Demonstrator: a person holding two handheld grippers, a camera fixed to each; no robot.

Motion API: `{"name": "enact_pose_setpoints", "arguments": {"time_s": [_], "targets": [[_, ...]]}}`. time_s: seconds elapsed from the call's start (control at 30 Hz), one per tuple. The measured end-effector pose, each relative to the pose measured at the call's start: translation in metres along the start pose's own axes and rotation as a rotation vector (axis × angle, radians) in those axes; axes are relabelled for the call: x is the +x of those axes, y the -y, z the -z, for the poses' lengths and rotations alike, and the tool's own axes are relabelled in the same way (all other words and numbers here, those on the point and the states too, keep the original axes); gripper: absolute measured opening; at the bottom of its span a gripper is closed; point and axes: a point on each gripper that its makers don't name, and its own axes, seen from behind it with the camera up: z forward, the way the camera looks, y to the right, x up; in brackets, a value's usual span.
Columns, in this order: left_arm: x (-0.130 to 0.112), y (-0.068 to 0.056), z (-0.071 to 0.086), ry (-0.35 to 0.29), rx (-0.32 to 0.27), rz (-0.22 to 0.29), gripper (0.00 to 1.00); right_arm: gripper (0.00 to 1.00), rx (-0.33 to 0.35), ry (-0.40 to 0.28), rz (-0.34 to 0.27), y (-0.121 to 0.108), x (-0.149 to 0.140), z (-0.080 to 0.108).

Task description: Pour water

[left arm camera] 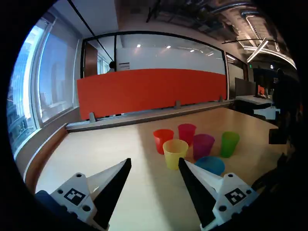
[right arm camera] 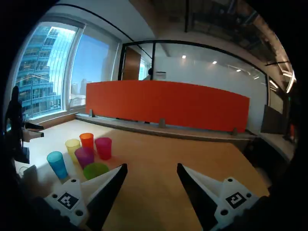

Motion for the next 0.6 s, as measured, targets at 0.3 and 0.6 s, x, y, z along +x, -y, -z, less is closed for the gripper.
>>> {"name": "enact_pose_setpoints", "arguments": {"time_s": [0.3,0.6], "targets": [[0.018,0.013,0.008,-0.091,0.093,0.052,0.91,1.00,-0.119,-0.093,-0.049,-0.015,0.016,0.007],[0.037,0.022,0.021,-0.181,0.159,0.081,0.91,1.00,-0.188,-0.176,-0.104,-0.024,0.031,0.021]]}}
